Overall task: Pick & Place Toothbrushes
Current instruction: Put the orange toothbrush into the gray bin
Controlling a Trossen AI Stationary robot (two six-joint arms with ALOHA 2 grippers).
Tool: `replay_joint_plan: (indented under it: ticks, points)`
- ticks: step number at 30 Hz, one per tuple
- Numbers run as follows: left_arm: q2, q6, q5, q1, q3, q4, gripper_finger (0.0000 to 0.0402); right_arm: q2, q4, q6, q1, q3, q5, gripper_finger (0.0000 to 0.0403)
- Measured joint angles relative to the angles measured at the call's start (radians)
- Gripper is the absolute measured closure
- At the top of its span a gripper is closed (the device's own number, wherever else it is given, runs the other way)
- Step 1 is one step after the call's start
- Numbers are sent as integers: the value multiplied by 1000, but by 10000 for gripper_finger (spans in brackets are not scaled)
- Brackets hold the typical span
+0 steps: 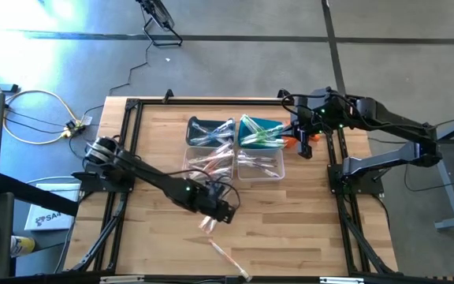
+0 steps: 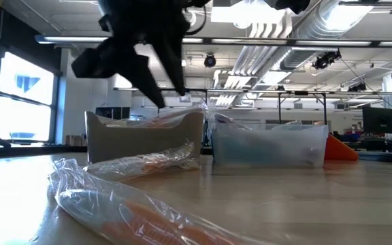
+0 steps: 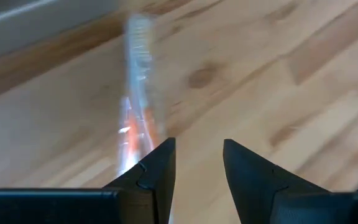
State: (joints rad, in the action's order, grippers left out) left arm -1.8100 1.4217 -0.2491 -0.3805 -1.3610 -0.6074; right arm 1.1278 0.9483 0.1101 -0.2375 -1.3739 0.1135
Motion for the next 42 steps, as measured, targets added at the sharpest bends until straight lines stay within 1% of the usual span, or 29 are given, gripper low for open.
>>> replay_joint_plan:
  ticks: [2, 4, 5, 7, 9, 11, 13, 15, 17, 20, 22, 30, 34, 37, 42]
  points:
    - [-20, 15, -2, 0, -7, 21, 270, 0, 1, 0, 0, 0, -1, 398]
    - [-24, 25, -6, 0, 0, -39, 270, 0, 4, 0, 0, 0, -1, 398]
    - [-33, 30, -8, 1, 0, -41, 270, 0, 7, 0, 0, 0, -1, 398]
    - [-54, 44, -8, 0, -6, -10, 270, 0, 7, 0, 0, 0, -1, 398]
    - [-62, 47, -6, 1, 0, -42, 270, 0, 8, 0, 0, 0, 1, 398]
    - [-78, 50, -4, 0, -5, -10, 270, 0, 7, 0, 0, 0, 0, 398]
    - [-82, 50, -4, 0, -1, -40, 270, 0, 7, 0, 0, 0, 1, 398]
    - [-96, 50, -4, 0, -5, -13, 270, 0, 7, 0, 0, 0, 1, 398]
    - [-97, 50, -5, 0, -1, -50, 270, 0, 8, 0, 0, 0, 1, 398]
    - [-105, 50, -8, 1, -5, -36, 270, 0, 12, 0, 0, 0, 1, 398]
    - [-107, 50, -17, 1, -1, -55, 270, 0, 13, 0, 0, 0, 1, 398]
    - [-122, 50, -31, 1, -2, -40, 270, 0, 16, 0, 0, 0, 1, 398]
    - [-161, 50, -20, 1, -2, -5, 270, 0, 18, 2, 0, 0, 1, 398]
    - [-179, 50, -4, 1, -4, 58, 270, 0, 21, 13, 0, 0, 1, 398]
    - [-178, 50, -4, 1, -3, 49, 270, 0, 23, 22, 0, -1, 0, 398]
